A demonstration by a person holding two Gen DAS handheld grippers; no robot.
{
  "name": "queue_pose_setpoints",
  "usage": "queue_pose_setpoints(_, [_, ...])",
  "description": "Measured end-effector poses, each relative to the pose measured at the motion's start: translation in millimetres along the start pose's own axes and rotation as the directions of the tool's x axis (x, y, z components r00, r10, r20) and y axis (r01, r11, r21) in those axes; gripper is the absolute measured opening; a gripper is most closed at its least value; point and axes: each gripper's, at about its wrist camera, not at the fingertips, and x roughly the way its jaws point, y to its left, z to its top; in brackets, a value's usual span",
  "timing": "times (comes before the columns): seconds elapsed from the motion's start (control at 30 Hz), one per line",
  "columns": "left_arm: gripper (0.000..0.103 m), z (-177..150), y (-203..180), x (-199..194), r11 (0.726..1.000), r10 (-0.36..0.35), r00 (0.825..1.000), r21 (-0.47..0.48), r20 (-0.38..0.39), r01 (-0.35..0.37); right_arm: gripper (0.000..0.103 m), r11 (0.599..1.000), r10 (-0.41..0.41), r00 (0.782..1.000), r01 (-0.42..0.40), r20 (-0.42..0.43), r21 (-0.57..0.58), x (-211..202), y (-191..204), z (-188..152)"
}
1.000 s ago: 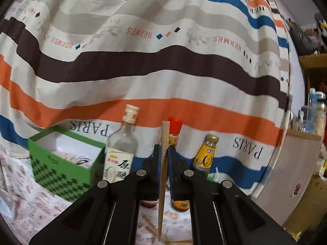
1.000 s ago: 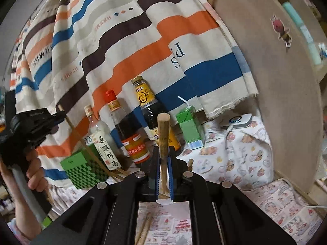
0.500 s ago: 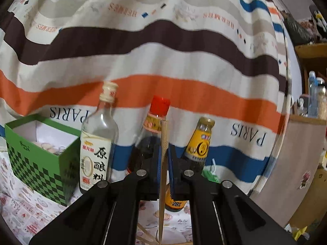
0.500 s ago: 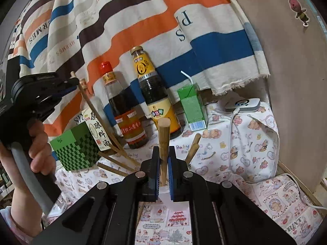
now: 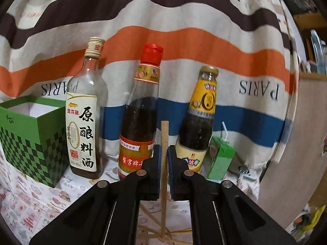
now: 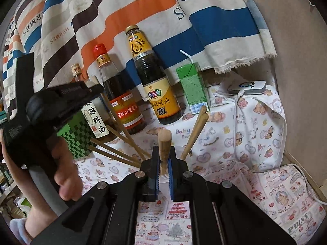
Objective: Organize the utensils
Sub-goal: 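Lower both chopsticks into the clear cup and open both tools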
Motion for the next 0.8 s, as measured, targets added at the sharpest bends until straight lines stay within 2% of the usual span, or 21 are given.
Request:
queue_pose_setpoints(0.43, [0.006,-32.6,-9.4,20.3,0.994,0.017,0.997,0.110,-0.082,-0.007,0.008,1.000,-0.001,0.999,0.000,-0.041,-0.014,10.5,0.0,-2.3])
queue_pose_setpoints(0.63, [0.006,-42.0,-4.7,26.9,0.994,0.004,0.989,0.112,-0.145,0.012,0.009,1.000,-0.010,0.998,0.009,-0.056,-0.021,15.8,-0.4,-3.4])
queue_pose_setpoints(0.8, [0.006,-43.6,-6.7,27.3,0.990,0.013,0.989,0.144,-0.148,0.008,0.009,0.999,-0.022,0.998,0.021,-0.055,-0.032,16.1,0.7,-3.6])
